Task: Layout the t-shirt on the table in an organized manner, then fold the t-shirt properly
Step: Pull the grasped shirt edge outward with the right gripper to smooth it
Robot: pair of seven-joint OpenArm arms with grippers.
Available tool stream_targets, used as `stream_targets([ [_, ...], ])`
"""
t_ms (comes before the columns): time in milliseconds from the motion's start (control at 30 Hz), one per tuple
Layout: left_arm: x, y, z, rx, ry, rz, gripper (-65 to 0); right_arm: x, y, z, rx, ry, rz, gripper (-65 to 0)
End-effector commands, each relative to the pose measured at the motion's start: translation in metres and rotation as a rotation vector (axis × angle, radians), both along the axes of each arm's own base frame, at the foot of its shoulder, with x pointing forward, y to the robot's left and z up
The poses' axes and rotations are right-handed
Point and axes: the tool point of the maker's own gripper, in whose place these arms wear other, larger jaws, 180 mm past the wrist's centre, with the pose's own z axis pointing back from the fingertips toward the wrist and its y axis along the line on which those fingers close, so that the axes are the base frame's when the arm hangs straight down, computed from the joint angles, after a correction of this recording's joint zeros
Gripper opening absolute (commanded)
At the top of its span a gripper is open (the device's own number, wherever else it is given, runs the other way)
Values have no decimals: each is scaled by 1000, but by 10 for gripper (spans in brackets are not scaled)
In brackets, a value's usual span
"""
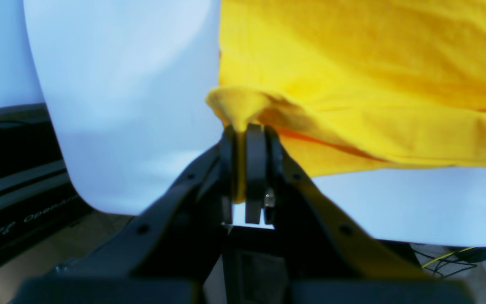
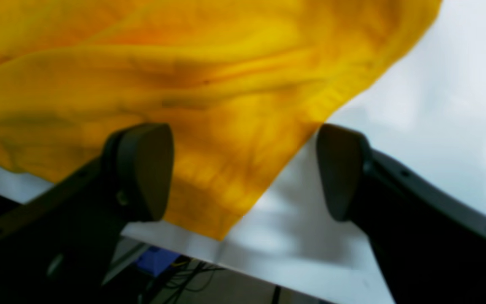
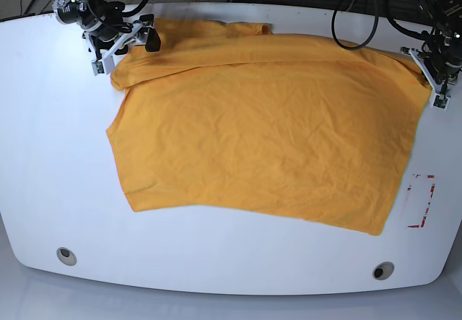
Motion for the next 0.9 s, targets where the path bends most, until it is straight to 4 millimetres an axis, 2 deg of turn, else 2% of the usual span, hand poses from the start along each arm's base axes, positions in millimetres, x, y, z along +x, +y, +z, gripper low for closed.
stream_targets([
  [0,5,4,9,22,-26,-6,-650,-33,14,-20,-2,162,63,-140],
  [300,5,4,9,24,-25,-6,-650,-45,39,-13,48,155,132,-140],
  [533,5,5,10,25,-27,-7,-650,-51,35,-9,42,152,134,-140],
  [733,5,5,10,25,-27,-7,-650,-55,21,-10,15,163,118,-144],
  [867,5,5,9,24,-26,-6,-650,-56,18,-10,8,164,114,-230],
])
